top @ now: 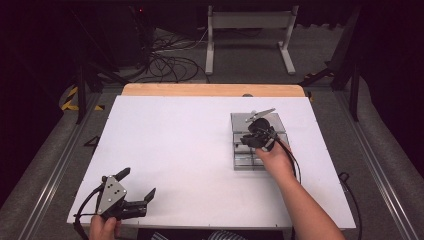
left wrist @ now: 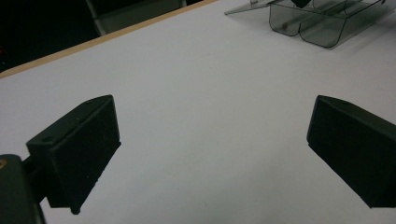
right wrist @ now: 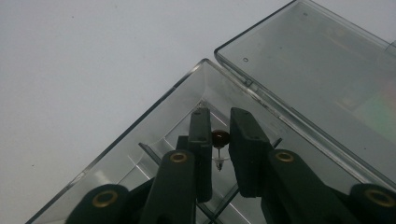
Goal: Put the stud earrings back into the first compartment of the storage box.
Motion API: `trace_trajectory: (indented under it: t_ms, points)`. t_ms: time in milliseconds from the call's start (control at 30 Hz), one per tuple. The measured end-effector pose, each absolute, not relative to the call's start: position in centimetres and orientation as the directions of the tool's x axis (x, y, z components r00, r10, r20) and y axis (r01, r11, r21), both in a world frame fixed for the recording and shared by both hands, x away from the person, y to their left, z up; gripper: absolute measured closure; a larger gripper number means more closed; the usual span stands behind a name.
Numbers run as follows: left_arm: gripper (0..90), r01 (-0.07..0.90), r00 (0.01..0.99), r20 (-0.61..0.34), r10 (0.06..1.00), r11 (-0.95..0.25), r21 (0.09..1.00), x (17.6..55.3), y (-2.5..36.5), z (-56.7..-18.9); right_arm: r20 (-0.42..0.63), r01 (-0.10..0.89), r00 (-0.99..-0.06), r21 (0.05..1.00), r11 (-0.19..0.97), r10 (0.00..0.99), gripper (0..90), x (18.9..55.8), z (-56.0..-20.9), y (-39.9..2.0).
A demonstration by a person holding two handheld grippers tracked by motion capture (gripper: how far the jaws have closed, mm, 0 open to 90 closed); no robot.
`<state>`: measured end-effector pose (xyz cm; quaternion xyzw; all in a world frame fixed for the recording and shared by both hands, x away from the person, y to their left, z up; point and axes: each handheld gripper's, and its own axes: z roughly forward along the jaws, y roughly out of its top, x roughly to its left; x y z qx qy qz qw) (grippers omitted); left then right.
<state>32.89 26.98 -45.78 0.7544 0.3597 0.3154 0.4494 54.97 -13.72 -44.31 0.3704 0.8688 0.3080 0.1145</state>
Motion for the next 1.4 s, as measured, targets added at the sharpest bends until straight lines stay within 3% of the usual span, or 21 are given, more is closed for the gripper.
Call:
trace_trajectory:
  t_ms: [300,333,367,433,500,533,567,800,1400]
  points:
    - [3.0,0.259,0.544,0.15,0.825,-0.336,0.905,33.0,27.0,-45.8,0.021,0.553,-0.712,0.631,0.543,0.702,65.2,54.5,-43.8,-13.5]
    - [3.0,0.26,0.544,0.15,0.825,-0.336,0.905,32.9,27.0,-45.8,0.028,0.542,-0.721,0.645,0.539,0.692,56.5,54.1,-43.4,-13.4]
    - [3.0,0.259,0.545,0.15,0.825,-0.336,0.905,32.9,27.0,-45.8,0.028,0.542,-0.721,0.645,0.539,0.692,56.5,54.1,-43.4,-13.4]
    - [3.0,0.259,0.545,0.15,0.825,-0.336,0.905,32.9,27.0,-45.8,0.043,0.533,-0.732,0.658,0.533,0.679,45.5,53.8,-43.0,-13.4]
    - [3.0,0.26,0.545,0.15,0.825,-0.335,0.906,32.9,27.0,-45.8,0.042,0.514,-0.733,0.688,0.512,0.679,26.9,53.0,-42.2,-13.2]
    - [3.0,0.26,0.545,0.149,0.825,-0.335,0.906,32.9,27.0,-45.8,0.042,0.514,-0.733,0.688,0.512,0.679,26.9,53.0,-42.2,-13.2]
    - [3.0,0.26,0.545,0.149,0.825,-0.335,0.906,32.9,27.0,-45.8,0.041,0.494,-0.745,0.704,0.51,0.666,16.2,52.4,-41.7,-13.1]
    - [3.0,0.26,0.543,0.149,0.826,-0.334,0.906,32.9,27.0,-45.8,0.018,0.428,-0.775,0.75,0.504,0.632,6.4,50.7,-40.3,-12.6]
    - [3.0,0.26,0.541,0.149,0.827,-0.333,0.907,32.9,26.9,-45.8,-0.028,0.309,-0.813,0.827,0.47,0.582,2.9,46.0,-37.5,-13.8]
